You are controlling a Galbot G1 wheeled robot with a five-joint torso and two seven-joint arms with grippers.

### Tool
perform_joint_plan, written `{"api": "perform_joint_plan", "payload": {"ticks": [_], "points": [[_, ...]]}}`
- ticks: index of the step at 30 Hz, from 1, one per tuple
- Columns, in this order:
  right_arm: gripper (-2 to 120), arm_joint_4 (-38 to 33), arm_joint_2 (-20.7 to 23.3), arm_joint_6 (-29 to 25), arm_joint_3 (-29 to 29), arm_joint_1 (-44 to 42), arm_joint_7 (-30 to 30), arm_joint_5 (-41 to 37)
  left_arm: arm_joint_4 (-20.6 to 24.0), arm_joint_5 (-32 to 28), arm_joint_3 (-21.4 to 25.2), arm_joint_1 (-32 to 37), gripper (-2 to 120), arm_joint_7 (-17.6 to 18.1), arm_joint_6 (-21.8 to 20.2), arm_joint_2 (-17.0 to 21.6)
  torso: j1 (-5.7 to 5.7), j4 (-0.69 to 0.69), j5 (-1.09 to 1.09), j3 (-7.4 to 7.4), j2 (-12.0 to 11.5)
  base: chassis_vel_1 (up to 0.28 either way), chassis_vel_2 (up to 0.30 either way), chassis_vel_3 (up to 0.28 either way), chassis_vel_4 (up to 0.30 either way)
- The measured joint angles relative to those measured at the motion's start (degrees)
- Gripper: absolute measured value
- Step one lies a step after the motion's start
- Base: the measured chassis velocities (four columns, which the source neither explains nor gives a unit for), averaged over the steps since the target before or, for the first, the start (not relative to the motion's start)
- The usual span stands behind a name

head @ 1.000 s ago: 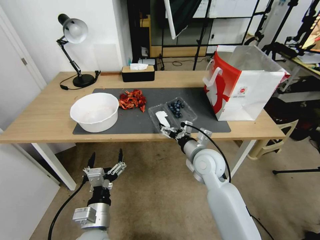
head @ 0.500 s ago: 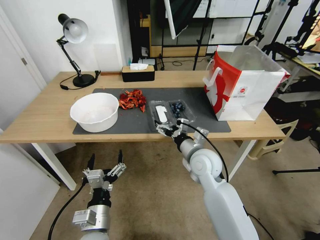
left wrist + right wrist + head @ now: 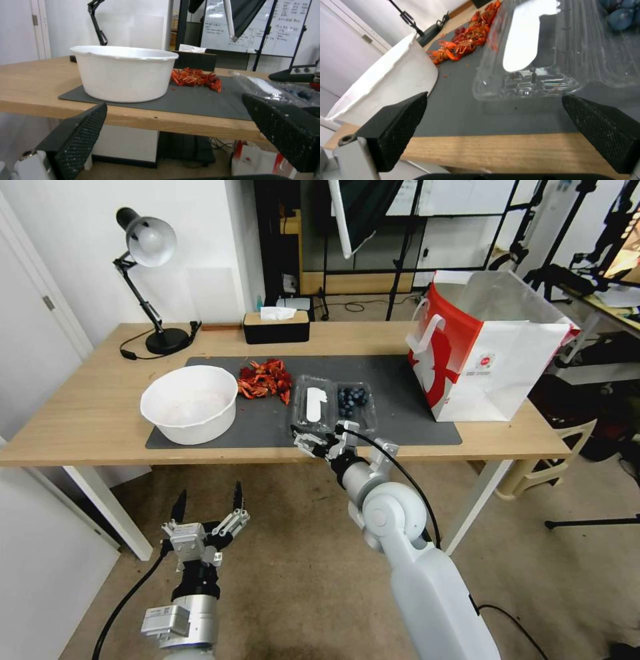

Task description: Close the takeout container lid, then place the container into the takeout bag.

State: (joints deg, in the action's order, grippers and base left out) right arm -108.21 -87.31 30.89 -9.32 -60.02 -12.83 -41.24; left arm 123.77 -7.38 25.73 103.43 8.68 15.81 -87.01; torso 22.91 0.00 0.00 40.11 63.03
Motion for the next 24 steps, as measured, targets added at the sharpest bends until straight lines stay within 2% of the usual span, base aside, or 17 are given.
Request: {"api": "perform_joint_plan", "payload": {"ticks": [8, 16, 19, 20, 22, 24], "points": [[100, -2.7, 0.9, 0.1, -0.5, -2.6, 0.9, 0.2, -0.3, 0.0, -0.3, -0.2, 100, 0.0, 0.2, -0.1, 0.00, 0.00, 0.01, 0.00, 0.0, 0.000, 0.000, 0.000, 0.000], [100, -6.2, 2.3, -3.6, -1.8, -5.6, 4.8, 4.8, -0.3, -0.7, -0.6, -0.5, 100, 0.0, 0.1, 0.2, 0.00, 0.01, 0.01, 0.00, 0.0, 0.000, 0.000, 0.000, 0.000], [100, -8.1, 4.6, -13.8, -4.5, -10.3, 11.0, 22.3, 0.0, -2.8, -1.1, -1.1, 100, -0.1, -0.9, 0.8, 0.00, 0.00, 0.01, 0.00, 0.0, 0.000, 0.000, 0.000, 0.000], [100, -8.1, 4.6, -13.8, -4.5, -10.3, 11.0, 22.3, 0.0, -2.8, -1.1, -1.1, 100, -0.1, -0.9, 0.8, 0.00, 0.00, 0.01, 0.00, 0.0, 0.000, 0.000, 0.000, 0.000], [100, -9.1, 6.3, -20.0, -6.6, -13.7, 12.1, 32.2, 0.4, -4.6, -1.5, -1.5, 100, -0.4, -2.0, 1.3, 0.01, -0.01, 0.01, 0.00, 0.0, 0.000, 0.000, 0.000, 0.000], [100, -9.5, 6.8, -21.8, -7.3, -14.8, 12.2, 34.6, 0.5, -5.3, -1.6, -1.7, 100, -0.6, -2.4, 1.5, 0.00, -0.01, 0.02, 0.00, 0.0, 0.000, 0.000, 0.000, 0.000]]}}
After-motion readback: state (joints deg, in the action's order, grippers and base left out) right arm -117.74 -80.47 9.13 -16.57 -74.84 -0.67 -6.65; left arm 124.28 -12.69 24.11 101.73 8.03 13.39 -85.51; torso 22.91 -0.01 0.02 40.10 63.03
